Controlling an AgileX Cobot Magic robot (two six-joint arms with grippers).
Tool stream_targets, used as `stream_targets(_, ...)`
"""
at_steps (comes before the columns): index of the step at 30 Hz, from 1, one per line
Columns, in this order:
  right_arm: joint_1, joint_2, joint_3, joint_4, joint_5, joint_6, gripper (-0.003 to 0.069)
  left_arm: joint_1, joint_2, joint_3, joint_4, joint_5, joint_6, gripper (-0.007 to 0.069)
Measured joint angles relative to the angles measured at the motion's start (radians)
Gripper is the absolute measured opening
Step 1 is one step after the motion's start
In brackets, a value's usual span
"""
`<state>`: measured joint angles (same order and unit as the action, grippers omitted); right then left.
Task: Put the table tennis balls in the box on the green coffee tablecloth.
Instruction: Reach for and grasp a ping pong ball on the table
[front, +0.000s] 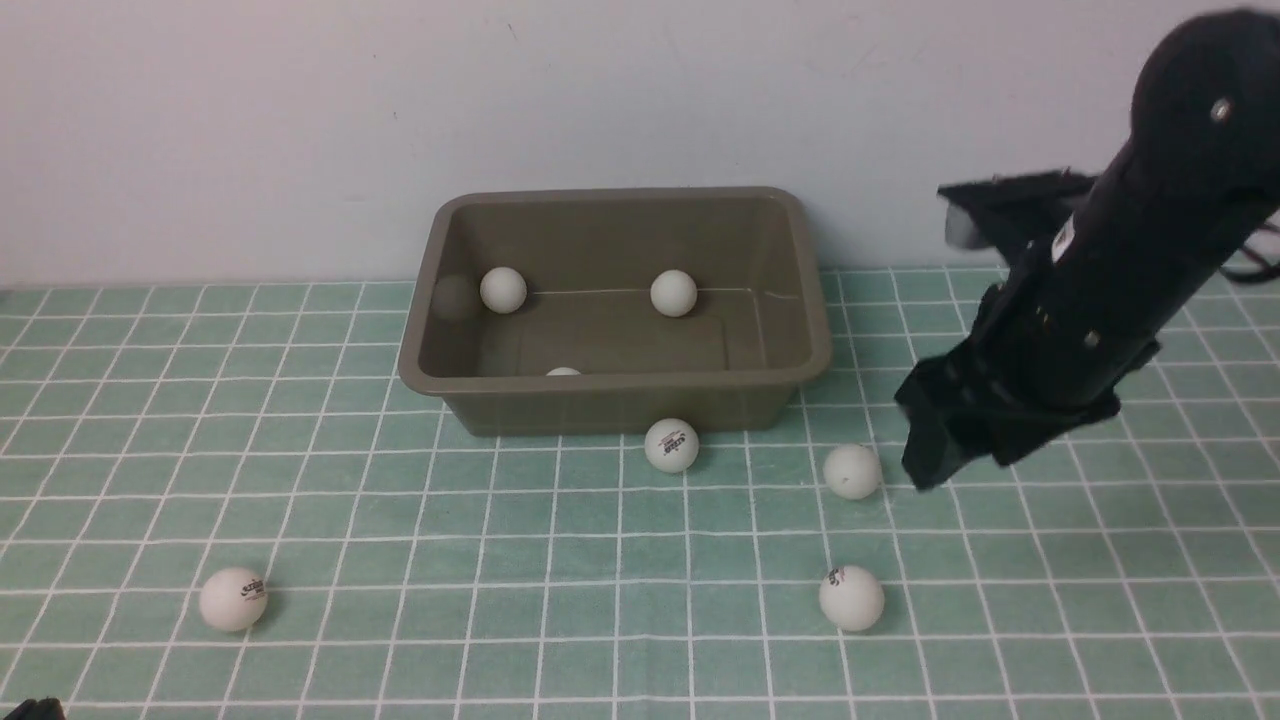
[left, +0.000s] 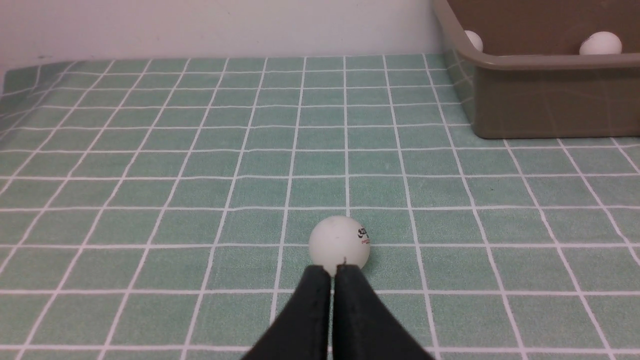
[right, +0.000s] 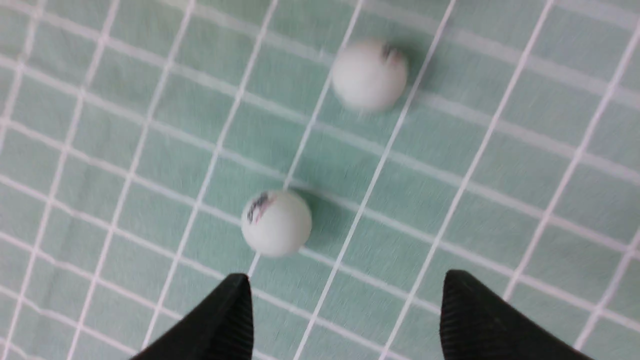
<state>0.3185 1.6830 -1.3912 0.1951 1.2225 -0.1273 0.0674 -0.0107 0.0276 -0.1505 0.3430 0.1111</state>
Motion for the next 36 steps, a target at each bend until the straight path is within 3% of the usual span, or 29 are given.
stream_targets(3, 0.066, 0.0, 0.146, 0.015, -0.106, 0.0, 0.044, 0.0, 0.0, 0.0, 0.0, 0.0, 0.0, -0.0005)
stream_targets(10, 0.215, 0.001, 0.221, 0.009, -0.245, 0.006, 0.0407, 0.0, 0.0, 0.0, 0.0, 0.0, 0.0, -0.0005)
stream_targets(14, 0.294, 0.023, 0.222, -0.147, -0.292, 0.127, 0.04, 0.0, 0.0, 0.0, 0.0, 0.0, 0.0, -0.0005)
stream_targets(19, 0.303, 0.05, 0.222, -0.248, -0.295, 0.203, 0.04, 0.0, 0.0, 0.0, 0.0, 0.0, 0.0, -0.0005)
stream_targets(36, 0.303, 0.159, 0.222, -0.266, -0.34, 0.206, 0.04, 0.0, 0.0, 0.0, 0.0, 0.0, 0.0, -0.0005)
